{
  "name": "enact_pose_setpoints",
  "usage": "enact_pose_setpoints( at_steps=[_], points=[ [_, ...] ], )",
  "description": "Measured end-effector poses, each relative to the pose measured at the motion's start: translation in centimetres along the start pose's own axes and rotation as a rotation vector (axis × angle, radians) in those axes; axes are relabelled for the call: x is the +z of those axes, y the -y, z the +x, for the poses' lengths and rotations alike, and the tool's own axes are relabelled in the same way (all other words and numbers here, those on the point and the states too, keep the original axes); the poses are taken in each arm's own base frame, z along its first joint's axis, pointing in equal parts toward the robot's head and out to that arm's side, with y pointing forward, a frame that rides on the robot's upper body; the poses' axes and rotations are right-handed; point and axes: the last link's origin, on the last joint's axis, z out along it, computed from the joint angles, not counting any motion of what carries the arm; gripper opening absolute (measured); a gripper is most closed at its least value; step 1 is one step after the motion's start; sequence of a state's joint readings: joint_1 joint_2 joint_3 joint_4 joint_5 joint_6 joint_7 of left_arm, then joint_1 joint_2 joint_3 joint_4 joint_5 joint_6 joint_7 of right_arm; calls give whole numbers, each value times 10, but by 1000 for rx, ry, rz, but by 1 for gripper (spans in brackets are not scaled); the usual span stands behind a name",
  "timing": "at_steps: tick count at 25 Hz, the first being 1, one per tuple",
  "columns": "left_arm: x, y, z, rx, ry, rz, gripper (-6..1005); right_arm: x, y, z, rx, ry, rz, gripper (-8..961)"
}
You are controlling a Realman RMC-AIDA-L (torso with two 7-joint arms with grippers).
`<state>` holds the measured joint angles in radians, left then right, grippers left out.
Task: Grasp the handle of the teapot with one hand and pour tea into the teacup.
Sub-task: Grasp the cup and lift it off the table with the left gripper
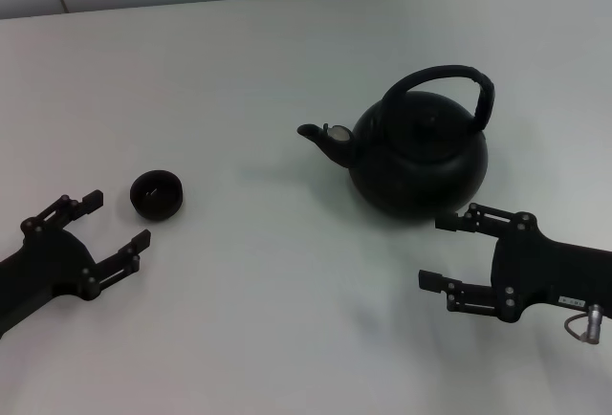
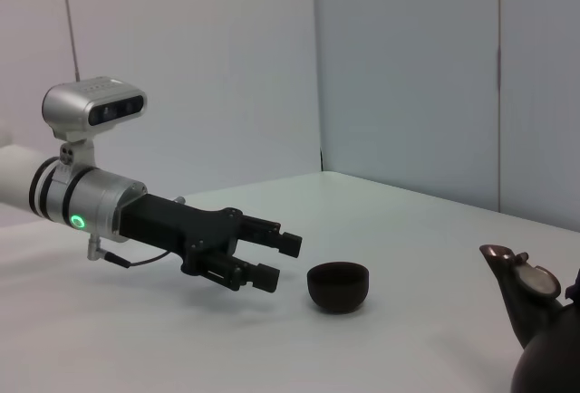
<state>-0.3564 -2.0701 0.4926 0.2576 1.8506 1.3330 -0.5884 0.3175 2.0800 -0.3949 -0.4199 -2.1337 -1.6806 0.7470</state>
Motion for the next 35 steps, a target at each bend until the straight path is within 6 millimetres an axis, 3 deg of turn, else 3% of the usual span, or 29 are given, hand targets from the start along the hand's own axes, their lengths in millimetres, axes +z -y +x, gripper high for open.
enact_pose_setpoints(
  at_steps=[5,22,35],
  points=[
    [4,2,2,1,-1,2,761,0,0,0,0,1,0,749],
    [44,8,12,10,44,-11,748,1,1,-2,-4,6,-5,749],
    [50,6,13,7,53,-21,739,2,2,-3,-9,8,-7,748]
  ],
)
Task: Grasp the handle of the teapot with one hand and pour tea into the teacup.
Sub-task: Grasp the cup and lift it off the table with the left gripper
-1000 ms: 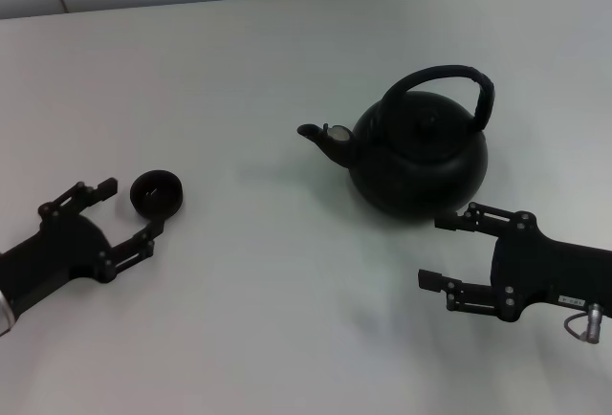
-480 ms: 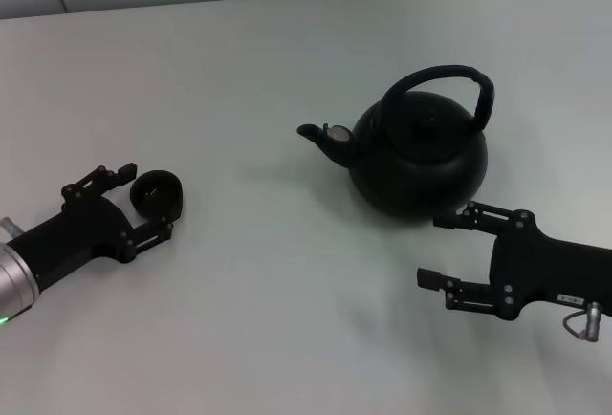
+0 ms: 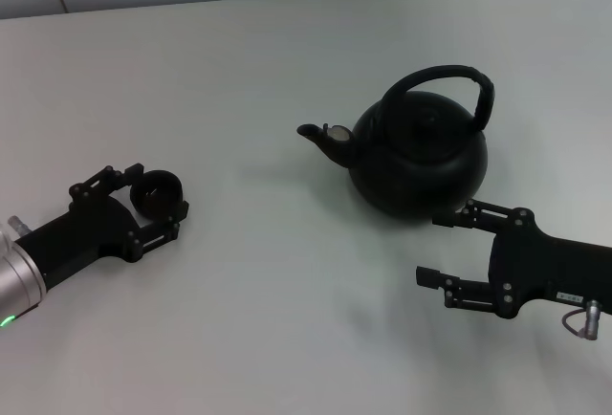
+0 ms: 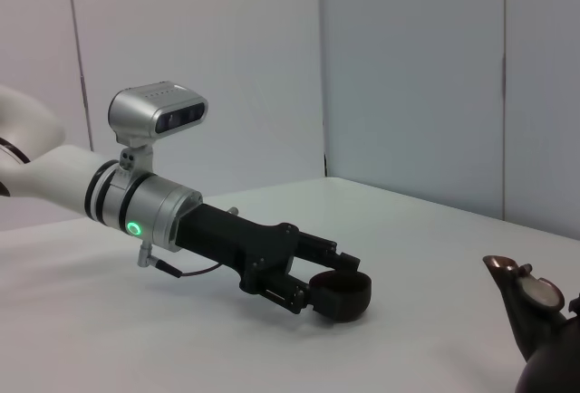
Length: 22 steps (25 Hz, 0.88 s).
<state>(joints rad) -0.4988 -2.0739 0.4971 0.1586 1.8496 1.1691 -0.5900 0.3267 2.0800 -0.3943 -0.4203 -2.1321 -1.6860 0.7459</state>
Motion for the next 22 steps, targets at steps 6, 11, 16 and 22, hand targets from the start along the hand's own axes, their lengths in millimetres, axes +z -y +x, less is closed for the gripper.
enact_pose_setpoints(
  at_steps=[6,11,16,22],
  points=[
    [1,-1,0,2,2,-8,735,0,0,0,1,1,0,748],
    [2,-1,0,7,6,-13,731,0,0,0,2,2,0,748],
    [2,-1,3,6,-10,-17,705,0,0,0,3,2,1,748],
    [12,-14,20,3,-89,-104,689,0,-1,1,4,1,2,748]
  ],
)
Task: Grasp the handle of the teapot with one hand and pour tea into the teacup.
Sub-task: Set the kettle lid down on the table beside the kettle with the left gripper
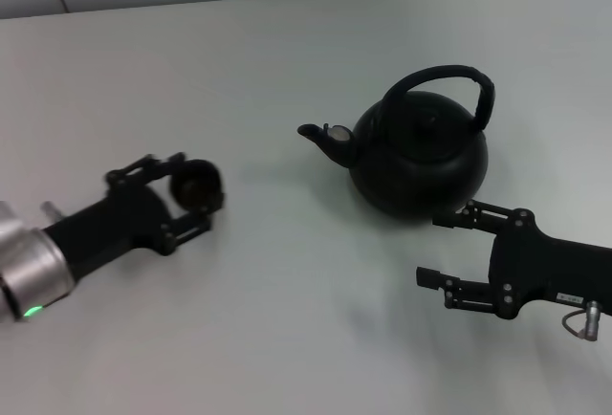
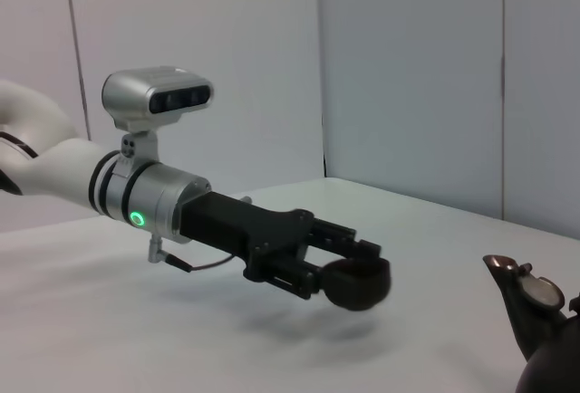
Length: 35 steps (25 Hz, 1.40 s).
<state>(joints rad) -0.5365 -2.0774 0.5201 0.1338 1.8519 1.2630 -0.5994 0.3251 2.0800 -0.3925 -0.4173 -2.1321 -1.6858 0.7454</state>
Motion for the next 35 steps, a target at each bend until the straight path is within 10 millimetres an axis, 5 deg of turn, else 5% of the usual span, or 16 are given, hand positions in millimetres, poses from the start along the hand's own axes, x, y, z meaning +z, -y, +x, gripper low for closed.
enact_pose_setpoints(
  at_steps=[8,35],
  points=[
    [33,-19,9,20,8,-87,690,0,0,0,2,0,1,748],
    [41,-29,-3,63,56,-43,689,-1,-2,0,5,5,-1,747]
  ],
)
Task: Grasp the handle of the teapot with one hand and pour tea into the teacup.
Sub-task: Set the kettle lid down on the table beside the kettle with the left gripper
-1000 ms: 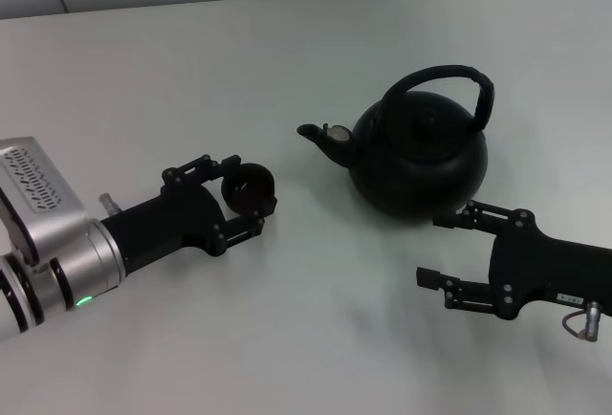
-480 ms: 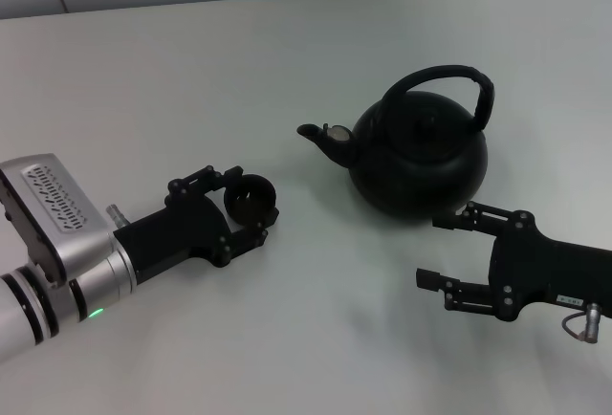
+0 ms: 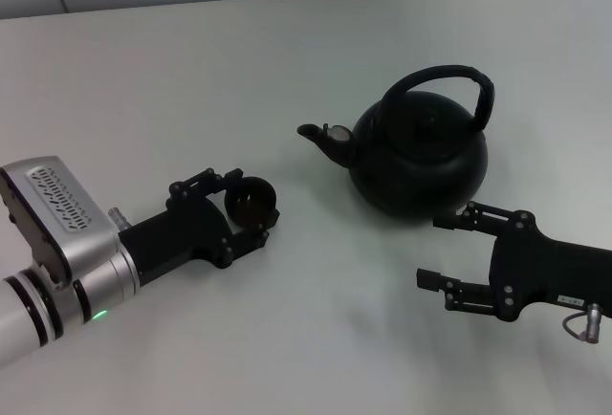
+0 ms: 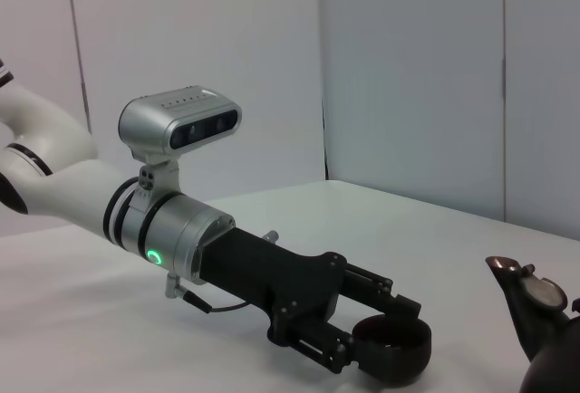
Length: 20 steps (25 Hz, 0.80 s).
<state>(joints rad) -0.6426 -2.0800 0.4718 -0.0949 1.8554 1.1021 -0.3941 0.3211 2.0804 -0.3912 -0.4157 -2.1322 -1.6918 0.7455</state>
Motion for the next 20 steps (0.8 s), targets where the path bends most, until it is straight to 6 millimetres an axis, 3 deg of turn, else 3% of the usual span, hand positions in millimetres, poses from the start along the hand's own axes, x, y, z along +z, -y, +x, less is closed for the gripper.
enact_pose_setpoints(
  at_steps=[9,13,18,20],
  points=[
    [2,-2,0,-6,6,-4,690,1,1,-1,-3,2,-4,746],
    [2,-2,0,-5,6,-4,794,1,1,-1,-4,3,-6,746],
    [1,-3,2,-5,-14,-11,800,0,0,0,-1,2,-4,746],
    [-9,-1,7,-7,-82,-6,803,0,-1,0,1,2,-4,746]
  ],
)
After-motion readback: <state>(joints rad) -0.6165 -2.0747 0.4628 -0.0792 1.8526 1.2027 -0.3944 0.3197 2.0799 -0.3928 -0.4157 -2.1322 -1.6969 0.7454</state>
